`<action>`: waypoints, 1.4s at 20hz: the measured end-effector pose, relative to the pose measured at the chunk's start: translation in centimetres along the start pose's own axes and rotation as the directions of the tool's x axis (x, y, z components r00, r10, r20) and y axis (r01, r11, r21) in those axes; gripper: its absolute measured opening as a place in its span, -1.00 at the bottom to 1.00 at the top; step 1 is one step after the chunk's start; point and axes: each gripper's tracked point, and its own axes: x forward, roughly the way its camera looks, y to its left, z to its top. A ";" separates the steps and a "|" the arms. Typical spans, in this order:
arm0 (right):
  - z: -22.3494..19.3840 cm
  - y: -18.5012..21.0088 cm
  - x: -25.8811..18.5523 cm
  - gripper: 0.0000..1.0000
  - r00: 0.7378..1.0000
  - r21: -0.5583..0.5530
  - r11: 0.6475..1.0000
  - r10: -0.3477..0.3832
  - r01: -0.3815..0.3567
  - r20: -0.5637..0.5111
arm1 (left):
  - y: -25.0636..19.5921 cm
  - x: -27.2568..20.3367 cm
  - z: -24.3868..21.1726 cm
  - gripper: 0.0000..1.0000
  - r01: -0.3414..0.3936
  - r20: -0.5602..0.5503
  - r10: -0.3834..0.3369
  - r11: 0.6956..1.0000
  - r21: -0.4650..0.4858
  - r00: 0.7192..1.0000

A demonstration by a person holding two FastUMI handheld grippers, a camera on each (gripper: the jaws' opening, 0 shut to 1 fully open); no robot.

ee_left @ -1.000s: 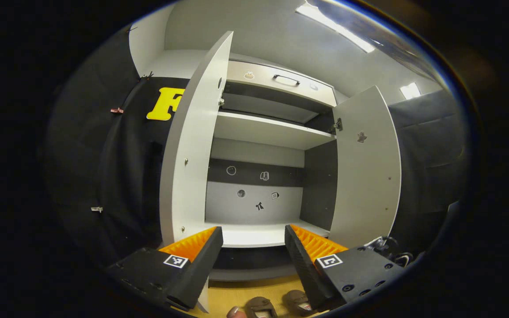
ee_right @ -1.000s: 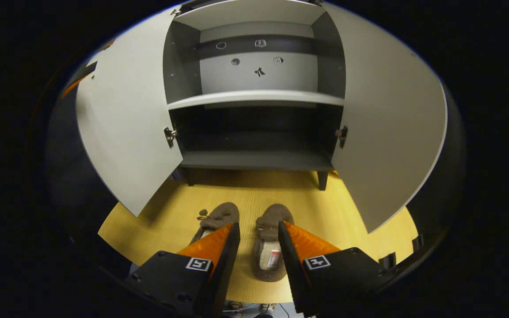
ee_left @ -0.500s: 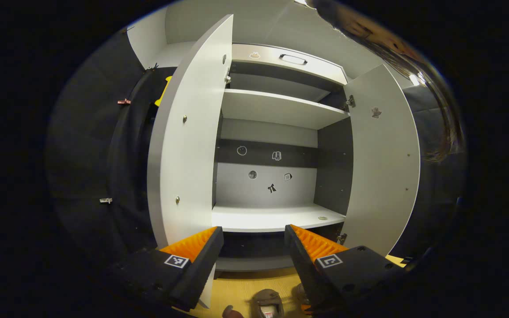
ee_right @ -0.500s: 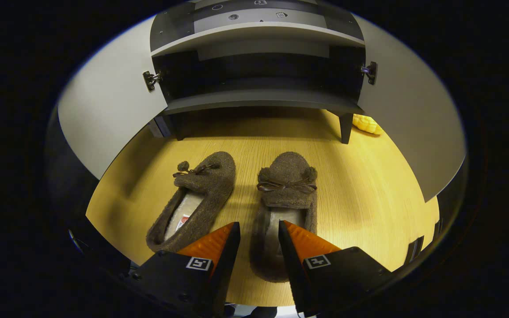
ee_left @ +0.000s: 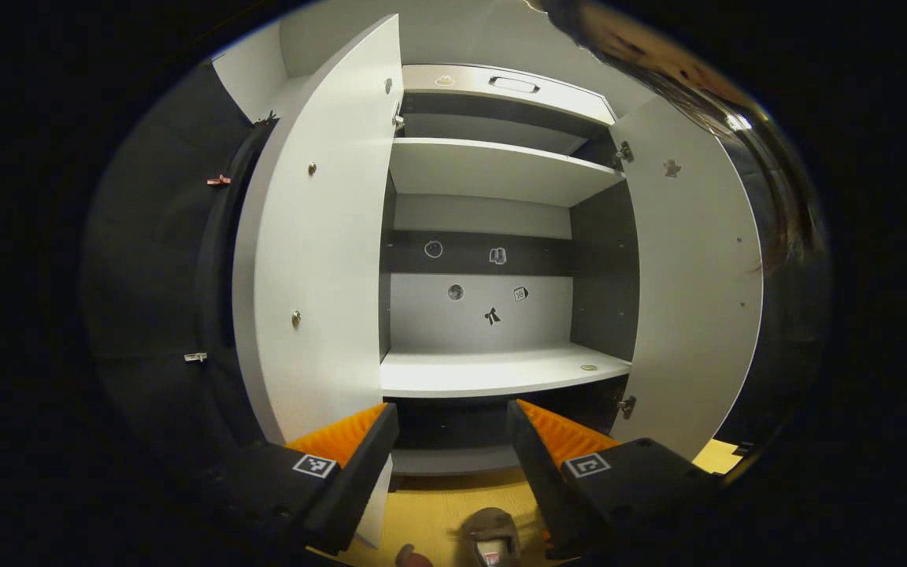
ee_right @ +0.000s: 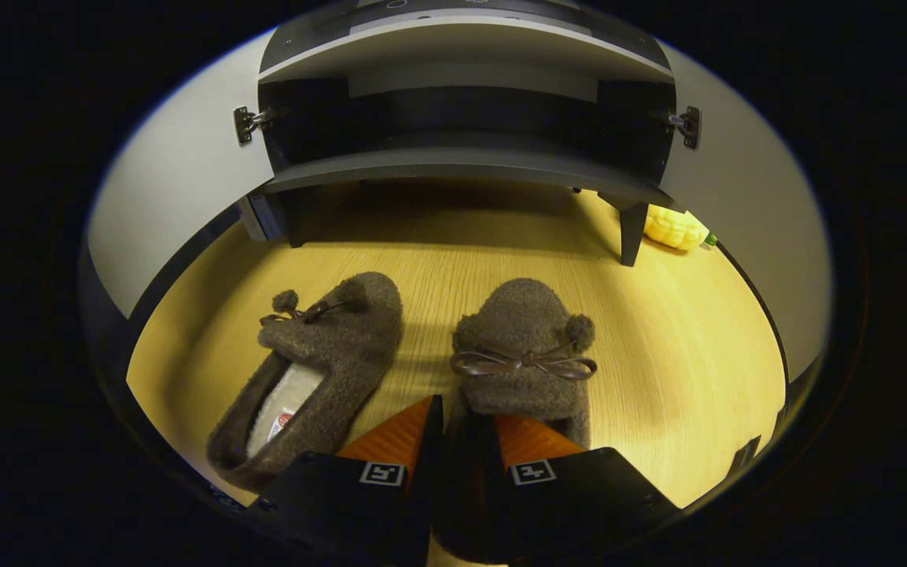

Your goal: Grab one shoe with the right hand and put it into the shoe cabinet, grab the other shoe with the left hand and put it into the shoe cabinet; then close the right door with the right hand and the left door with the left hand.

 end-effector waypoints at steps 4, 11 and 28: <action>0.4 -0.1 1.2 -0.27 1.000 0.007 1.000 -0.003 0.003 0.010 | -0.6 -0.1 -1.1 0.79 -0.006 -0.019 0.006 1.000 0.024 1.000; 0.9 -0.6 1.8 -0.84 0.999 -0.035 0.998 -0.042 0.042 0.010 | -2.0 0.0 -1.7 0.73 0.016 -0.039 -0.016 1.000 0.012 0.999; 23.9 -2.5 -15.4 -0.84 0.939 -0.060 0.998 0.055 -0.036 0.340 | -3.1 -2.2 0.7 0.73 -0.021 -0.013 0.020 0.999 -0.030 1.000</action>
